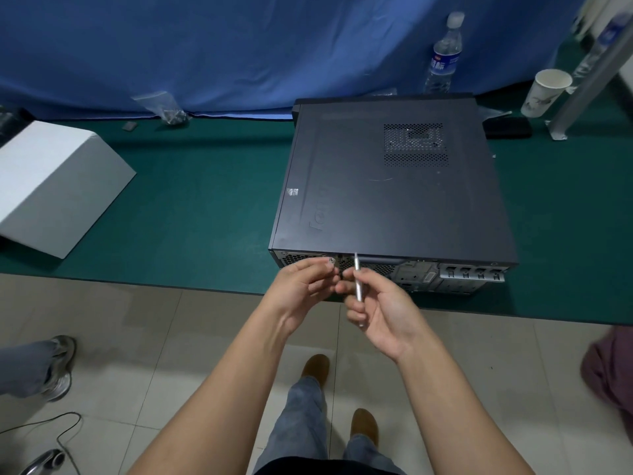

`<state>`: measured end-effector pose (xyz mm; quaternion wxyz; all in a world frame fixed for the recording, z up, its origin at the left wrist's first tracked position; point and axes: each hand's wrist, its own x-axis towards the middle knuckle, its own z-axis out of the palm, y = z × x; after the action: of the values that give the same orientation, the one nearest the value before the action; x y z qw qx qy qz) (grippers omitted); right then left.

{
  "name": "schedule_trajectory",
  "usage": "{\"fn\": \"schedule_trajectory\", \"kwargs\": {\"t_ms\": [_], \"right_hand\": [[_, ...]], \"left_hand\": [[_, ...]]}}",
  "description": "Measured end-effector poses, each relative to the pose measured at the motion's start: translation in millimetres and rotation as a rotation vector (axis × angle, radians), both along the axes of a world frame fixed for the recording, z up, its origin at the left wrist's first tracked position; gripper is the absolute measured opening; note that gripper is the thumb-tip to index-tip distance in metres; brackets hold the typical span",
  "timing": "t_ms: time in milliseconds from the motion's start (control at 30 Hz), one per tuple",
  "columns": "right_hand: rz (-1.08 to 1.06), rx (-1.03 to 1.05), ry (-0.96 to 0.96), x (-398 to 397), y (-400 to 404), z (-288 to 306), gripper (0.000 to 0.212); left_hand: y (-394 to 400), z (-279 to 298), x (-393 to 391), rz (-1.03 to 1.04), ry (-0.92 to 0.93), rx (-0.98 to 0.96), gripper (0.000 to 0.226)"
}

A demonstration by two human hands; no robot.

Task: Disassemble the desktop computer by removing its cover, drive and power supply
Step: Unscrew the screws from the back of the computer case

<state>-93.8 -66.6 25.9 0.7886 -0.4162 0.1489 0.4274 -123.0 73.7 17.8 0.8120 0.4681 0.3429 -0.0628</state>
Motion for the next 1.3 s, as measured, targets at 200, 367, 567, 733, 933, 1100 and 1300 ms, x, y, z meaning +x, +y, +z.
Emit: {"fn": "schedule_trajectory", "kwargs": {"t_ms": [200,367,567,733,933,1100,1300], "right_hand": [[-0.027,-0.503,-0.733,28,-18,25,0.001],[-0.009,-0.679,-0.970,55,-42,40,0.005],[-0.064,-0.806,-1.038,100,-72,46,0.009],[-0.088,-0.839,-1.005,151,-94,41,0.011],[-0.165,-1.002,-0.909,234,-135,24,0.009],[-0.104,-1.092,-0.834,308,-164,0,0.007],[-0.038,-1.209,-0.778,378,-180,-51,0.006]], "left_hand": [[-21,31,16,-0.120,-0.172,0.336,0.012],[-48,53,45,-0.206,-0.257,0.565,0.017],[-71,65,96,-0.401,-0.343,0.724,0.037],[-82,61,149,-0.557,-0.369,0.765,0.032],[-91,37,232,-0.738,-0.423,1.201,0.032],[-102,17,308,-0.826,-0.415,1.479,0.051],[-116,-12,361,-0.820,-0.308,1.662,0.069]]}}
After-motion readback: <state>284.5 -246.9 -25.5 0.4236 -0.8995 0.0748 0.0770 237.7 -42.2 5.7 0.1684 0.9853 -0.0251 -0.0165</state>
